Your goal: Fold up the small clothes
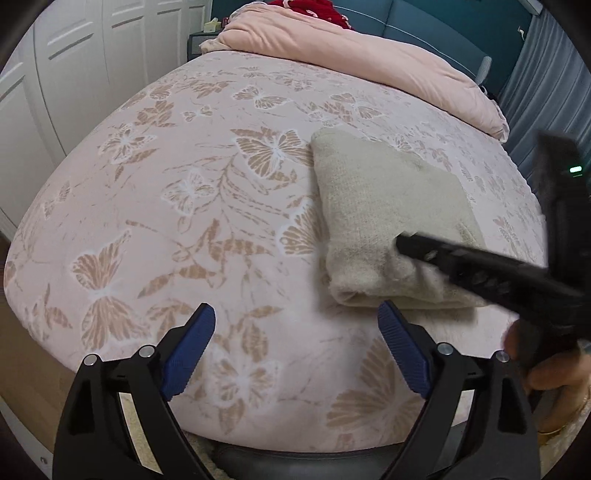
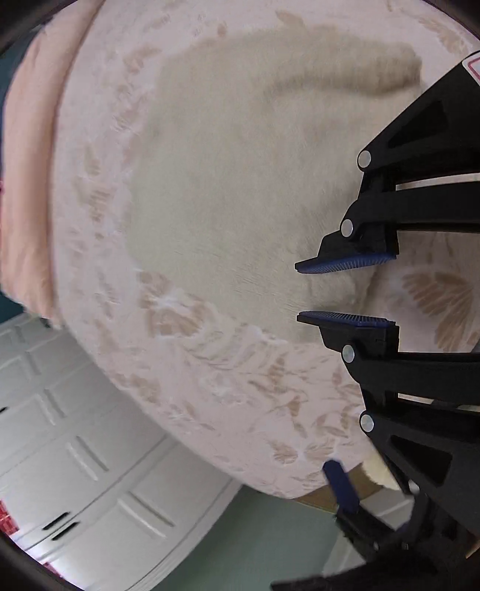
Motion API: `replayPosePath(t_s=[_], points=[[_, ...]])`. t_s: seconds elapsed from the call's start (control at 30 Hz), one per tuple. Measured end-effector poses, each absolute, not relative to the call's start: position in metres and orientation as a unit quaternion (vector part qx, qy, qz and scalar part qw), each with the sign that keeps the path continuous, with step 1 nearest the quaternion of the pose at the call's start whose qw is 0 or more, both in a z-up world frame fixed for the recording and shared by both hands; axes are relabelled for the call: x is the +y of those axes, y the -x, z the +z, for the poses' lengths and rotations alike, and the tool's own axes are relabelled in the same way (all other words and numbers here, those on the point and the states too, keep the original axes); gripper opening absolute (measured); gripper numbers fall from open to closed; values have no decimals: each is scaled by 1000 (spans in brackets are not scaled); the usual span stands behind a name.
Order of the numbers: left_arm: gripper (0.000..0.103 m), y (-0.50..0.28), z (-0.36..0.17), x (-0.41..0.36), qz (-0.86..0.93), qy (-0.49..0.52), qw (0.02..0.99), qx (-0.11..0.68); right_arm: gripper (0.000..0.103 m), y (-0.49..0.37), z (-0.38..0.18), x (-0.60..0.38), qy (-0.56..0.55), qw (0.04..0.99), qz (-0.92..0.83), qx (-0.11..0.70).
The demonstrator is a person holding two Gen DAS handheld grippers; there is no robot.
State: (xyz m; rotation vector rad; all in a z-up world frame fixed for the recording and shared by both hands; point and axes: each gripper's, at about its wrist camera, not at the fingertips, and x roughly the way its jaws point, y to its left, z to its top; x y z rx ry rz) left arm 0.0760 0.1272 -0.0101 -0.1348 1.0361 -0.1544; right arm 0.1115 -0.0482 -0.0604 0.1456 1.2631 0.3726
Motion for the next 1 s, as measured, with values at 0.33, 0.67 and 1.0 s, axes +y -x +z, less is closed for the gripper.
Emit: replayPosePath(t_s=[0.33,0.67,1.0], points=[[89,-71,-7,127,-79,70,863,494,22,-72,7,-139,-114,856,76,499],[89,-65,-1,63,-126,44,860,493,10,-36,-17,-190,-136,842,-3,521],[96,-46,-1,24,-121,-10,876,467,51,37,1,-208,-106,867,-105,475]])
